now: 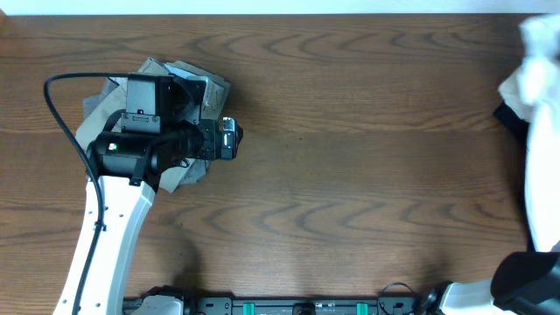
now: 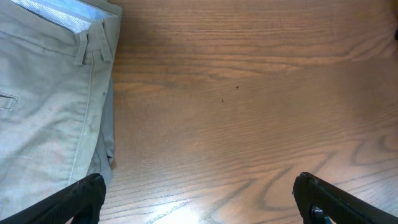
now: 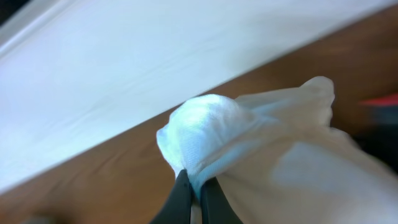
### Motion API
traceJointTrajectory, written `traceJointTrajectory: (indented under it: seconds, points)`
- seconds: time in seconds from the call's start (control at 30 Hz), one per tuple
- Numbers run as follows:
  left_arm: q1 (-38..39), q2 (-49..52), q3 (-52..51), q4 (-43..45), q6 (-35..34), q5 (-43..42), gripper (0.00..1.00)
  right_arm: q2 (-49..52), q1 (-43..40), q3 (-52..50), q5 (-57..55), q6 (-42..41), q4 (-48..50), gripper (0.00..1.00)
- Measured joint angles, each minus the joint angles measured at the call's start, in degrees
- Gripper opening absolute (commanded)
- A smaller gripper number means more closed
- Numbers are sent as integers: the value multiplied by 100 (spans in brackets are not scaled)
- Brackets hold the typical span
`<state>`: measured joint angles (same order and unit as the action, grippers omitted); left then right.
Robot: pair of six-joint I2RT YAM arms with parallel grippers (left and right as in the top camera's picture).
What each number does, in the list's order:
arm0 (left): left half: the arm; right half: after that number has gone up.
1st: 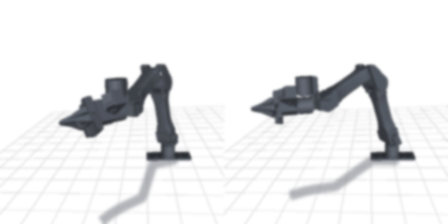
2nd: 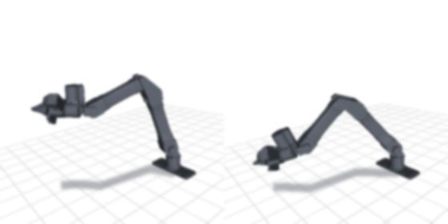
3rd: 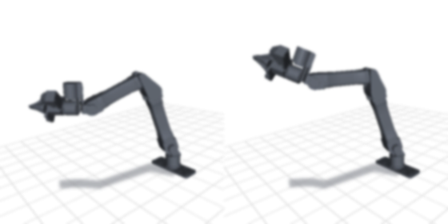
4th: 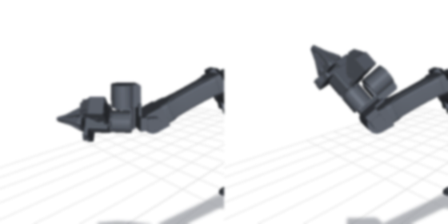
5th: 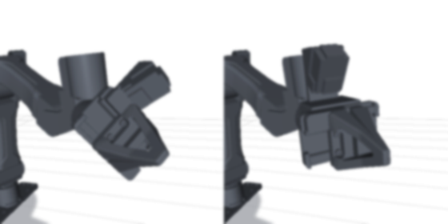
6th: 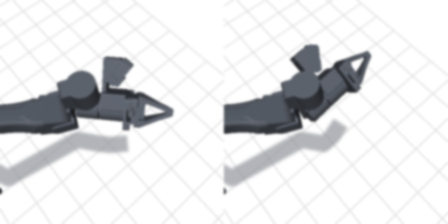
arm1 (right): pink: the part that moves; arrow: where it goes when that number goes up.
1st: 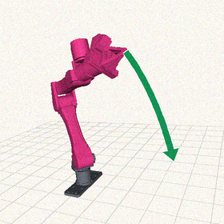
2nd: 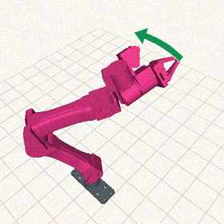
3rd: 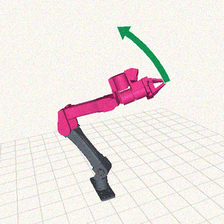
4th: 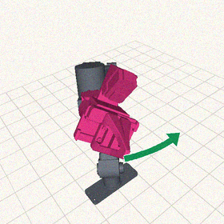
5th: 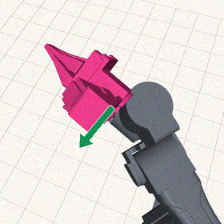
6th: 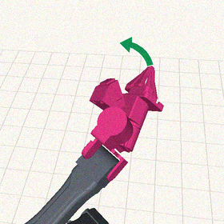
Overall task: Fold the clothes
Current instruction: 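Grasp white T-shirt with right gripper and pull it toward center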
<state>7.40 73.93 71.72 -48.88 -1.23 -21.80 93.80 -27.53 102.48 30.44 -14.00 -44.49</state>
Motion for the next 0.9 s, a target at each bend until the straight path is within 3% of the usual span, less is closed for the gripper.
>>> traceJointTrajectory:
  seconds: [0.43,0.6,0.73,0.9]
  points:
    - [-74,-723,0,-164,2,306,98,1421,3672,-20,-304,-4,-319,2]
    - [-98,-922,0,-181,2,404,98,1937,4918,-28,-205,74,-236,18]
    - [-98,-885,0,-227,0,424,98,2020,5512,-37,-142,330,-186,26]
    - [-98,-756,0,-295,0,422,98,1987,5261,-37,-210,446,-249,36]
